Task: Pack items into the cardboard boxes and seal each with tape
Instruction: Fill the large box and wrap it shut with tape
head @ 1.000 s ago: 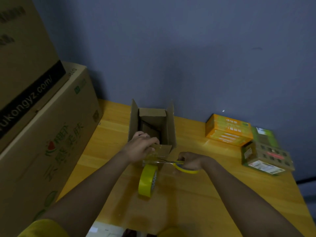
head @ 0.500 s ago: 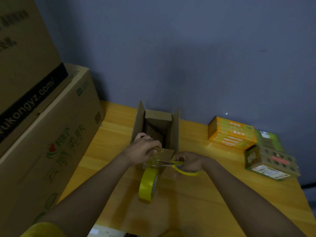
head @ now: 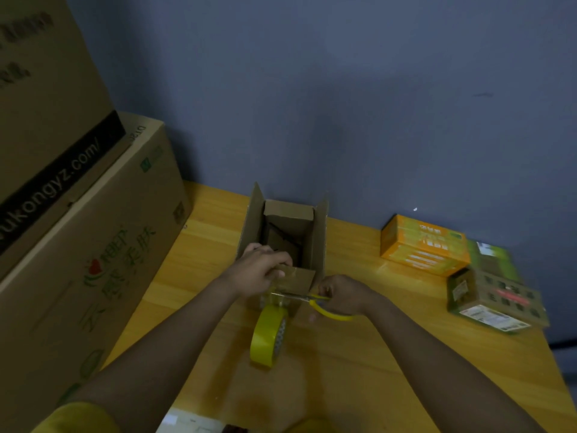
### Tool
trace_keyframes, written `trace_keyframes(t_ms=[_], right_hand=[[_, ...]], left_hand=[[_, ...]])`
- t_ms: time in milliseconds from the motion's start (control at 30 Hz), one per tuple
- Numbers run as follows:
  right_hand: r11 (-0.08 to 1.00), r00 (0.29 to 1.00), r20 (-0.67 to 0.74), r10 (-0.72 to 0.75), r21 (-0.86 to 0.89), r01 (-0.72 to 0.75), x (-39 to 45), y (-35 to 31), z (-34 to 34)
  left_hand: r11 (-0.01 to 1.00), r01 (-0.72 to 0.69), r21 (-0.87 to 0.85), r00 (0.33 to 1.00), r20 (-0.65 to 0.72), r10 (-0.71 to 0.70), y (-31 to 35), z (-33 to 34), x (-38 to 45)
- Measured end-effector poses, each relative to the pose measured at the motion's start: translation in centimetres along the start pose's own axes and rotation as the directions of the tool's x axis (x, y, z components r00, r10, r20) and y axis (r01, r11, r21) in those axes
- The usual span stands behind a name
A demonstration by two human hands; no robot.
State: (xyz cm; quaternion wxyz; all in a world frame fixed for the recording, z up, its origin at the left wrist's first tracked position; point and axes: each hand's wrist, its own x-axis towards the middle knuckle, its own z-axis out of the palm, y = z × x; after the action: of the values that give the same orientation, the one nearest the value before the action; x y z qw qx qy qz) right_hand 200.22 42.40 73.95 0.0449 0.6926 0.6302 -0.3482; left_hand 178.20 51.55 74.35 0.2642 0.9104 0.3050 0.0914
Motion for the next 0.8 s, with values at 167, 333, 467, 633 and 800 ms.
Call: trace_keyframes(t_ms=[167,333,467,633,800], right_hand=[[0.970,0.997,-0.063,-0.032,-0.241,0.016,-0.9,-1.5,-0.7],[0.965,0.995,0.017,0.102,-0.245,-0.095,-2.4,-1.0,0.4],[0.938,0.947,0.110,0.303,-0.208,-0.276,-4.2,2.5,2.0],[0.840,0.871,-0.087,0.484,-0.234,-0.490,-3.3,5.5,7.0],[0.835,0.826,-0.152,0.543,-0.007,-0.550,-0.7,5.0,10.9]], left_hand=[[0.999,0.004,0.045,1.000,-0.019,-0.003,0.6,0.0,0.2],[0.996,0.012,0.087,1.000,-0.013,-0.010,0.5,0.0,0.4],[0.993,0.030,0.113,0.999,-0.016,-0.028,0.6,0.1,0.5],[0.989,0.050,0.136,0.999,-0.021,-0.047,1.3,0.5,0.9],[0.988,0.065,0.141,0.998,-0.028,-0.061,1.9,0.7,1.2]])
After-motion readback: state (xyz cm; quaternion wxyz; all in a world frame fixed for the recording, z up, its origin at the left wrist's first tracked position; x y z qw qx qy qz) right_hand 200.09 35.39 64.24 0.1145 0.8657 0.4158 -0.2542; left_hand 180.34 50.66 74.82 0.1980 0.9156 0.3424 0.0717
